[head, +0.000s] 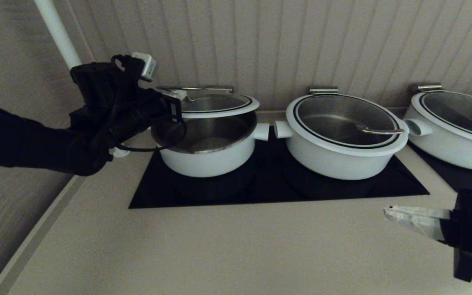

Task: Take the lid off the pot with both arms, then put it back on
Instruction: Hold the pot lid with the right arm

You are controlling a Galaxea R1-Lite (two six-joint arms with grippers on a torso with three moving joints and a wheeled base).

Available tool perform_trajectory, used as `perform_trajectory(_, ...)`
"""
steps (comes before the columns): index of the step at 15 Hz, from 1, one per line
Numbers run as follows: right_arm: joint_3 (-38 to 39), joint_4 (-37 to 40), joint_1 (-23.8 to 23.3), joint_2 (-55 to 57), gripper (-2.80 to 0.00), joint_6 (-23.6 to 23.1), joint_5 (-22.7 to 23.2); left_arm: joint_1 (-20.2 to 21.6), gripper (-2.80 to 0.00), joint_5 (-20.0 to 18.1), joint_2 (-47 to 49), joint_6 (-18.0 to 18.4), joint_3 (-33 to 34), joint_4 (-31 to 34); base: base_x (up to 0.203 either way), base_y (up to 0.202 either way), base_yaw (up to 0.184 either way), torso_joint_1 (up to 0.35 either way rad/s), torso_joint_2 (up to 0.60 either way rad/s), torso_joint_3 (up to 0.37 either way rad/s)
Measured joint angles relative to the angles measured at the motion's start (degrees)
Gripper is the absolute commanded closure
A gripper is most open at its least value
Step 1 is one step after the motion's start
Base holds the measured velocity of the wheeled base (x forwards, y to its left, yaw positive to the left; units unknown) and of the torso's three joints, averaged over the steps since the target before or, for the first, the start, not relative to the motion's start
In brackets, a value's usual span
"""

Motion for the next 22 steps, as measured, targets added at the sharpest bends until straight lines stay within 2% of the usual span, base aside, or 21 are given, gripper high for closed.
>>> perform_trajectory(3,-2.5,-3.2,2.3,4.9,0.00,0.0,-0.2,0.0,0.00,0.0,0.1,-0.1,-0.2,0.0,0.000,0.000,0.000,0.000,0.00,0.000)
perform_trajectory(8,-3.8,-17.8,4.9,14.0,0.00,0.2,-2.6,0.1,0.00,0.0,0.3,0.0,-0.3,0.0,0.000,0.000,0.000,0.000,0.00,0.000)
perform_trajectory(13,-7.2,-31.1,11.2,22.6,0.00,0.5,-6.6,0.2,0.00,0.0,0.4,-0.1,-0.3,0.0,0.000,0.000,0.000,0.000,0.00,0.000)
perform_trajectory(16,-8.5,-31.5,13.8,24.9,0.00,0.6,-6.9,0.6,0.00,0.0,0.4,-0.1,-0.3,0.1,0.000,0.000,0.000,0.000,0.00,0.000)
perform_trajectory(19,-9.4,-31.5,14.4,25.8,0.00,1.2,-6.8,1.0,0.00,0.0,0.4,-0.1,-0.3,0.1,0.000,0.000,0.000,0.000,0.00,0.000)
perform_trajectory(22,-10.2,-32.5,15.1,26.1,0.00,7.0,-6.9,1.0,0.00,0.1,0.5,-0.1,-0.3,0.0,0.000,0.000,0.000,0.000,0.00,0.000)
